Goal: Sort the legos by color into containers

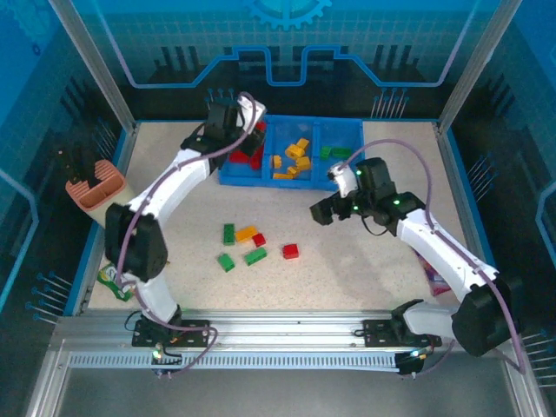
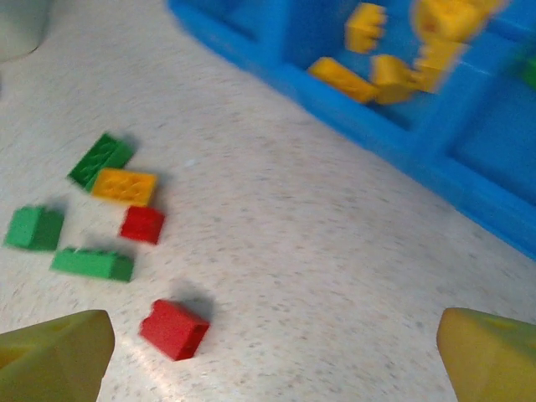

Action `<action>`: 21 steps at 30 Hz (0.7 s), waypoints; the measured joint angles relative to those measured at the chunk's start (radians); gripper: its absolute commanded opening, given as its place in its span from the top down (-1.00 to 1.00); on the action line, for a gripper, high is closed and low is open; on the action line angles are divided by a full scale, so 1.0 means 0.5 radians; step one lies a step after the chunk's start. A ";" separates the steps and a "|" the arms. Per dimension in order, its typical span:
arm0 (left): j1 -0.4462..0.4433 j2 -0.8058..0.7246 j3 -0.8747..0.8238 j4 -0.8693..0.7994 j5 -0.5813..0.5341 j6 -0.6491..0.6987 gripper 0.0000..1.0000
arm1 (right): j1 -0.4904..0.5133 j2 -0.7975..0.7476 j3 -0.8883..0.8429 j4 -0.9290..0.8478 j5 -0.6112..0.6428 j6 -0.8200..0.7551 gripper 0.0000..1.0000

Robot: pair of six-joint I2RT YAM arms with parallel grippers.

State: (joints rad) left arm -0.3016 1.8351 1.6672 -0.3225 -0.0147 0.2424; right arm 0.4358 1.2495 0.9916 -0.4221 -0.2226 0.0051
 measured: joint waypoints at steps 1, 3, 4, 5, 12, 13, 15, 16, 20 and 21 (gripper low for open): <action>0.041 0.123 0.150 -0.060 -0.008 -0.058 0.72 | 0.094 0.012 0.019 0.006 0.002 -0.064 -1.00; 0.103 0.349 0.416 -0.143 -0.027 -0.126 0.72 | 0.256 0.059 0.072 0.009 -0.002 -0.178 -1.00; 0.127 0.455 0.539 -0.195 -0.039 -0.146 0.72 | 0.323 0.095 0.111 0.009 -0.014 -0.235 -1.00; 0.144 0.556 0.649 -0.247 -0.054 -0.162 0.72 | 0.370 0.137 0.150 0.007 -0.037 -0.283 -1.00; 0.152 1.079 1.089 -0.571 -0.138 -0.202 0.71 | 0.593 0.410 0.322 -0.006 -0.154 -0.573 -0.99; 0.150 1.111 1.096 -0.607 -0.143 -0.213 0.70 | 0.639 0.438 0.331 -0.005 -0.161 -0.617 -0.99; 0.149 1.154 1.106 -0.645 -0.145 -0.226 0.70 | 0.721 0.487 0.344 -0.002 -0.167 -0.716 -1.00; 0.149 1.170 1.108 -0.658 -0.149 -0.228 0.70 | 0.761 0.510 0.346 0.006 -0.162 -0.771 -1.00; 0.149 1.177 1.109 -0.684 -0.150 -0.253 0.65 | 0.880 0.603 0.345 0.082 -0.127 -0.983 -1.00; 0.149 1.177 1.113 -0.683 -0.150 -0.266 0.62 | 0.900 0.628 0.345 0.101 -0.124 -1.035 -1.00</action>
State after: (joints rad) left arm -0.2272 2.4237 2.2238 -0.6640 -0.0898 0.1097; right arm 0.8860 1.5635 1.1641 -0.3717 -0.2844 -0.5125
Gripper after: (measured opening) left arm 0.289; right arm 0.999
